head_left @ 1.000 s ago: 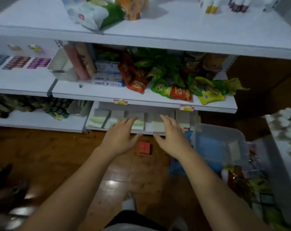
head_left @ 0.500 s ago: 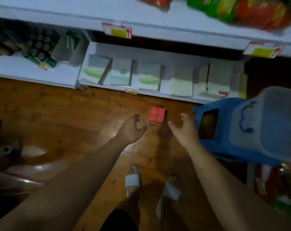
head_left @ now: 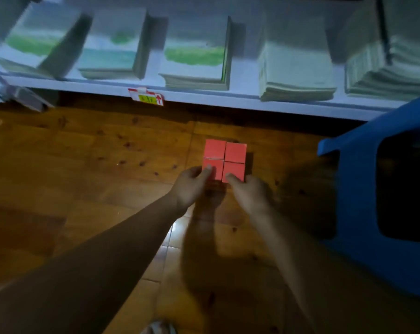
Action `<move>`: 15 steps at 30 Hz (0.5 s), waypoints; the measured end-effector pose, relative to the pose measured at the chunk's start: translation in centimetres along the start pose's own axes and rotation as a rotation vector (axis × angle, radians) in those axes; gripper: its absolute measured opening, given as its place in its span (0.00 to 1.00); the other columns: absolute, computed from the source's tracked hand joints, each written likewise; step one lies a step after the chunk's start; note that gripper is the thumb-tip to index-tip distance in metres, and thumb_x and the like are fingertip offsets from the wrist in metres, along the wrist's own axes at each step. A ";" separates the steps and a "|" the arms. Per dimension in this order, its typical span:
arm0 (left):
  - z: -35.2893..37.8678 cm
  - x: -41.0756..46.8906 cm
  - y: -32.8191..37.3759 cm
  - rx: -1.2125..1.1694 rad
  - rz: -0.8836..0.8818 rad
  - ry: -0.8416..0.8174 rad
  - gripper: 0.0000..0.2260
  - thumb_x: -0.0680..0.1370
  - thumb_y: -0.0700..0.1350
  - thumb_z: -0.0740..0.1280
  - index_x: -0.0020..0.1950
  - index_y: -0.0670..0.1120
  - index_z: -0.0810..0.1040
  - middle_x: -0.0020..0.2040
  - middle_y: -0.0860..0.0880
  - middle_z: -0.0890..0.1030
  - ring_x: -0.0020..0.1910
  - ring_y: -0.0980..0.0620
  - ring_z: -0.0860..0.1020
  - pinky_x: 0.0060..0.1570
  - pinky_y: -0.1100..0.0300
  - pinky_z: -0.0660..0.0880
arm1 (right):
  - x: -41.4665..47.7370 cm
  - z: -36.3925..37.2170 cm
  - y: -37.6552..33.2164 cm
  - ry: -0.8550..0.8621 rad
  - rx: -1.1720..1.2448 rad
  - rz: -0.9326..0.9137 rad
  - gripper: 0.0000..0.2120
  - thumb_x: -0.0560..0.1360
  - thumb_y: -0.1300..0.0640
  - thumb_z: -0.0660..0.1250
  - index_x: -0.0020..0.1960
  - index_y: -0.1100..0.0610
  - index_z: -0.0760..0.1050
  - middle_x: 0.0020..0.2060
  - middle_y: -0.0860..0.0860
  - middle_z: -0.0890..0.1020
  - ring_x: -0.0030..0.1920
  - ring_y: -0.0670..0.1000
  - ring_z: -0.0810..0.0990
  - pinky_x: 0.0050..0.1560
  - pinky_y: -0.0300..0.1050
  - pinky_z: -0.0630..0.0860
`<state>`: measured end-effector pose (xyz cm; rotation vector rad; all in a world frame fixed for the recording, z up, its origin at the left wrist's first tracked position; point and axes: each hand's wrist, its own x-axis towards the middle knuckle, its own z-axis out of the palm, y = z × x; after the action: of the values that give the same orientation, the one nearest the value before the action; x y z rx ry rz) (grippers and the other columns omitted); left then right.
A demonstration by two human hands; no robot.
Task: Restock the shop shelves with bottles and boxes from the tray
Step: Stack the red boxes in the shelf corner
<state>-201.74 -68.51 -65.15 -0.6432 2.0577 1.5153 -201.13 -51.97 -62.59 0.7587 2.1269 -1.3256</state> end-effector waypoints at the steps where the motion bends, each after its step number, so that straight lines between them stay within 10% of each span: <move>1: 0.4 -0.2 -0.4 -0.007 0.021 0.002 0.10 0.84 0.56 0.67 0.54 0.52 0.84 0.51 0.54 0.87 0.52 0.55 0.84 0.54 0.57 0.80 | -0.4 0.8 0.3 0.003 0.022 -0.019 0.09 0.82 0.51 0.69 0.53 0.57 0.81 0.39 0.48 0.81 0.36 0.46 0.77 0.25 0.30 0.67; 5: 1.0 -2.6 -0.5 -0.030 0.085 0.039 0.08 0.84 0.50 0.69 0.59 0.50 0.84 0.51 0.54 0.88 0.50 0.57 0.85 0.46 0.66 0.77 | -2.3 1.7 1.1 0.060 0.060 -0.037 0.15 0.79 0.50 0.73 0.61 0.58 0.82 0.53 0.55 0.86 0.52 0.57 0.85 0.40 0.39 0.71; 11: -1.5 -9.2 4.4 0.074 0.205 -0.018 0.16 0.79 0.47 0.75 0.67 0.55 0.79 0.58 0.56 0.86 0.59 0.58 0.82 0.59 0.61 0.76 | -8.1 -2.2 -2.0 0.113 0.023 -0.172 0.18 0.74 0.54 0.78 0.61 0.53 0.80 0.50 0.48 0.87 0.49 0.50 0.86 0.47 0.43 0.80; 15: -3.4 -16.3 12.3 0.173 0.403 0.086 0.18 0.81 0.45 0.72 0.60 0.67 0.73 0.56 0.71 0.77 0.61 0.56 0.77 0.63 0.61 0.74 | -13.7 -6.0 -7.9 0.212 0.036 -0.328 0.21 0.75 0.57 0.77 0.65 0.53 0.78 0.56 0.51 0.82 0.53 0.46 0.82 0.49 0.29 0.75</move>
<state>-197.52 -67.20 -44.96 -0.2381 2.4613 1.5127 -197.68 -51.88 -46.06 0.6045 2.4840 -1.5095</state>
